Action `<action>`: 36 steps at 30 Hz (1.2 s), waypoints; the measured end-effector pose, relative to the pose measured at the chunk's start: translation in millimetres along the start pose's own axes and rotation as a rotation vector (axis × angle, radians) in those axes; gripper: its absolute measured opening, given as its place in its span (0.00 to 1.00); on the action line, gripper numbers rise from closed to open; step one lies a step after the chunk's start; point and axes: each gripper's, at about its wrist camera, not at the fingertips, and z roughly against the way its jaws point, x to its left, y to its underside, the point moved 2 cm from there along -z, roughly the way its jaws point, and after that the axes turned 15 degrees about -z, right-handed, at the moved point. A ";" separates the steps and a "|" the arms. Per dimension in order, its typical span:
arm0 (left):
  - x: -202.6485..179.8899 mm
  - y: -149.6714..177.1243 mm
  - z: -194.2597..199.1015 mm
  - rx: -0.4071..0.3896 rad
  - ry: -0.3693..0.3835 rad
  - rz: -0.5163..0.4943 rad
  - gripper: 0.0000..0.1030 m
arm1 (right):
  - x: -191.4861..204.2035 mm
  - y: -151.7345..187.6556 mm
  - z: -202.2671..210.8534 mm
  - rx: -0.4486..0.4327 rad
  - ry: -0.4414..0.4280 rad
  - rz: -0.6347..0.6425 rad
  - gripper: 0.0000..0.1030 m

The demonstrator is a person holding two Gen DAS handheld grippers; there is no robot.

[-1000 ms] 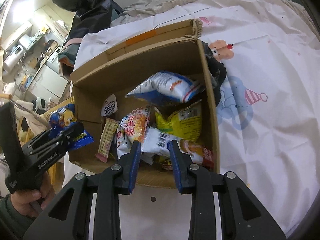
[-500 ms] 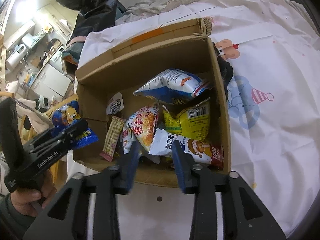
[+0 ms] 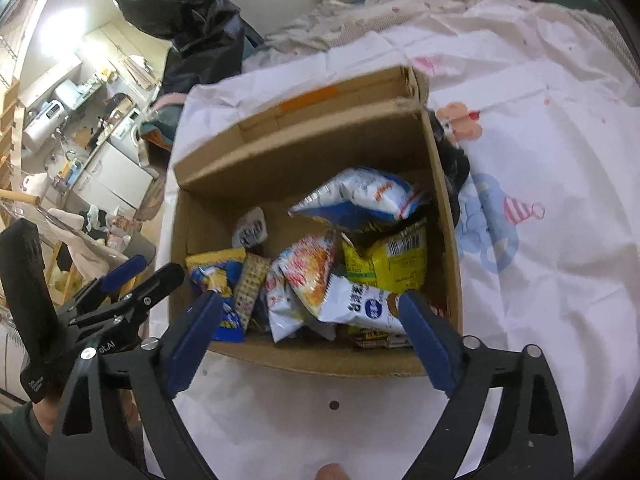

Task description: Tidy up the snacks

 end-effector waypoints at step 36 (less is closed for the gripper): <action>4.1 75.8 122.0 -0.159 -0.129 0.128 1.00 | 25.4 90.2 82.1 -0.332 0.129 0.187 1.00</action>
